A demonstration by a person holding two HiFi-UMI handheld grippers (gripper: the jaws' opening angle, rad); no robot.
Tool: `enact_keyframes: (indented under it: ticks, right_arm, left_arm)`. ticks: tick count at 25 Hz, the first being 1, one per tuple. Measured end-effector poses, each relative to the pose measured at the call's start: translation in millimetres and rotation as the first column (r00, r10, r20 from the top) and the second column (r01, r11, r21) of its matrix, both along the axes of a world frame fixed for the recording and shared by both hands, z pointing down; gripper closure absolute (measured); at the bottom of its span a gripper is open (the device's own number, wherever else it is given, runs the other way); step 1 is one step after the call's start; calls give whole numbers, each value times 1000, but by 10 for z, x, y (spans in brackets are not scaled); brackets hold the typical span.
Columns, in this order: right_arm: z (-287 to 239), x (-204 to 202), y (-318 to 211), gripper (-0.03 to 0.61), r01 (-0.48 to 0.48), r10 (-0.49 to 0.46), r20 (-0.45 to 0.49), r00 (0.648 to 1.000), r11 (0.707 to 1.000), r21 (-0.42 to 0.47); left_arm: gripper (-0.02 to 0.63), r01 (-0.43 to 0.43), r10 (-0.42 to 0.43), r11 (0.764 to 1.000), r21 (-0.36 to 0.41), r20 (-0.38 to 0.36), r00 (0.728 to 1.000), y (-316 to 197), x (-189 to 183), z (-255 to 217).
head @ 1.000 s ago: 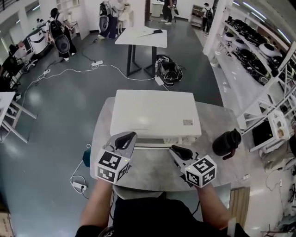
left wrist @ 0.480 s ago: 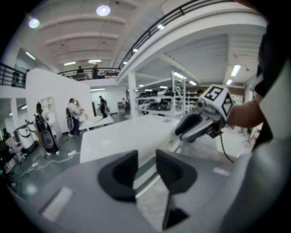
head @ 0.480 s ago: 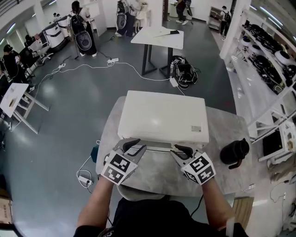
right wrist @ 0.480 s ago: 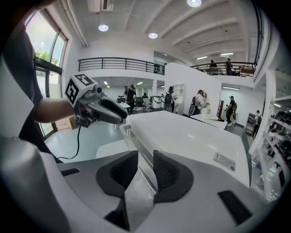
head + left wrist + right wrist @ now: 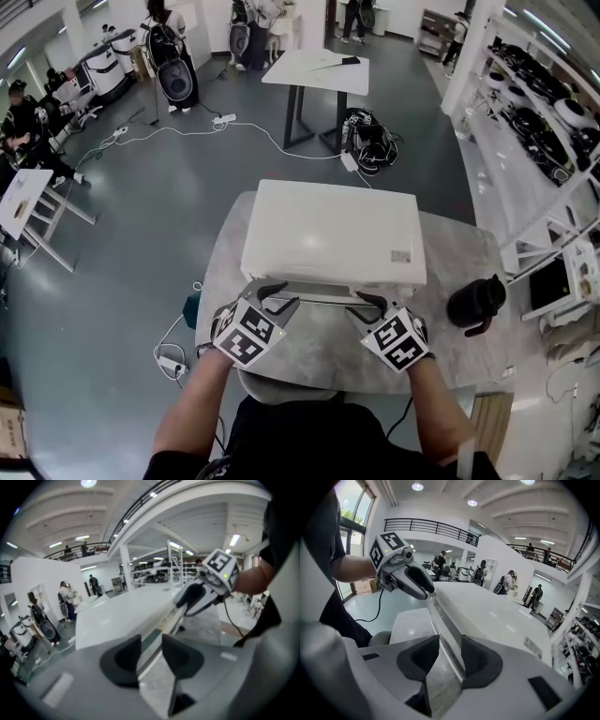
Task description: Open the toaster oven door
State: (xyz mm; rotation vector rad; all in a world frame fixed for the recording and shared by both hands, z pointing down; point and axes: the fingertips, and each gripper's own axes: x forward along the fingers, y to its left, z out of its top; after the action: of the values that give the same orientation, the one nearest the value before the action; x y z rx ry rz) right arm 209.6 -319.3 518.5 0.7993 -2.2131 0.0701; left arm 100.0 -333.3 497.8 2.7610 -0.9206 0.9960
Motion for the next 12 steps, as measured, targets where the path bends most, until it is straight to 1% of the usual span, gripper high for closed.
enact_keyframes:
  ticks: [3,7,10,12]
  right_arm:
    - [33,39,-7,439,-14,14,-36,999,1000,3]
    - [49,71,-22,442,-27,28,-61,998,999,23]
    - [71,47,-8,437,-8,9,-72,997,1000,23]
    - [94,41,9,448,9,-7,-80,997,1000,18]
  left_arm:
    - [471,-4,5,1000,-19,35,999,15,8,108]
    - [471,2,0,999,-39,53,999,3,31,186]
    - [471,15,-12,999,-36,71,997,6,20,220]
    - [471,12,-9,1000,-27,102,995,25,17,257]
